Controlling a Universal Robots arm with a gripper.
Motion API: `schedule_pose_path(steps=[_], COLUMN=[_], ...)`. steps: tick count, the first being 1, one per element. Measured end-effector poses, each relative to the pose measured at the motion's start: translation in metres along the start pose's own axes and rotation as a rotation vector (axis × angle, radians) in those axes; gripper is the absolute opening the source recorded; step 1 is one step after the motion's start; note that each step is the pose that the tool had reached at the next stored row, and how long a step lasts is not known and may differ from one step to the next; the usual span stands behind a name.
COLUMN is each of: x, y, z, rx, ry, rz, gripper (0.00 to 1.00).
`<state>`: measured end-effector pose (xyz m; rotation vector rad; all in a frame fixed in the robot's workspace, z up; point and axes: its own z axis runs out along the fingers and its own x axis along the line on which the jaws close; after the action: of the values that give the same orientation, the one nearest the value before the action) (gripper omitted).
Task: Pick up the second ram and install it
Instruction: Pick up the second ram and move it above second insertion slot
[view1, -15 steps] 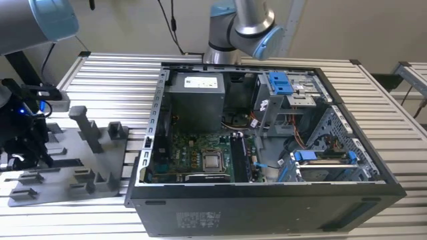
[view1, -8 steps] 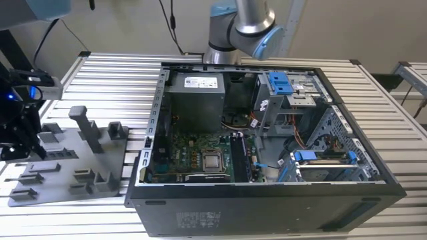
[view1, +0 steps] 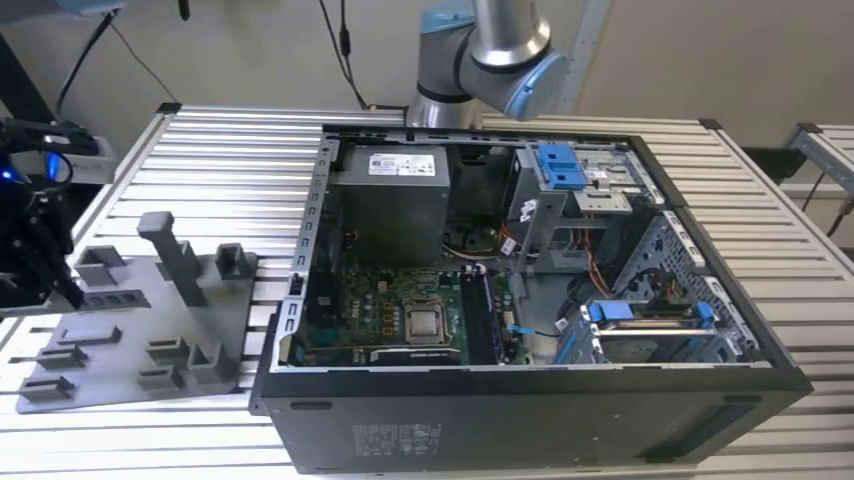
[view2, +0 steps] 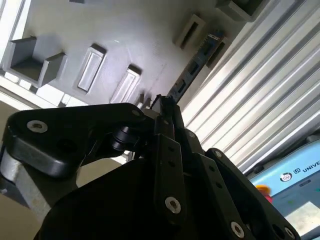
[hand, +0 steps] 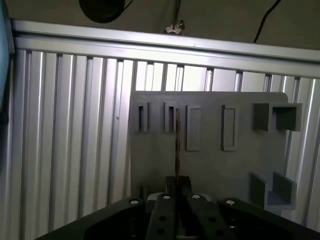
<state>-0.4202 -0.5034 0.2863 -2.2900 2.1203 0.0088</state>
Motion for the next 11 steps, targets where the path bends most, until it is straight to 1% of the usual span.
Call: schedule_pose_path(steps=[2,5,7,11], x=[-0.0001,-0.0002,-0.0002,-0.0002], y=[-0.0001,-0.0001,-0.0001,-0.0002], z=[-0.005,-0.0087,-0.0103,-0.012], rx=[0.0,0.0001,0.0004,0.0014], ry=[-0.0001,-0.0001,-0.0014,-0.0057], rz=[0.0,0.002,0.009,0.044], gripper=[0.14,0.14,0.14,0.14])
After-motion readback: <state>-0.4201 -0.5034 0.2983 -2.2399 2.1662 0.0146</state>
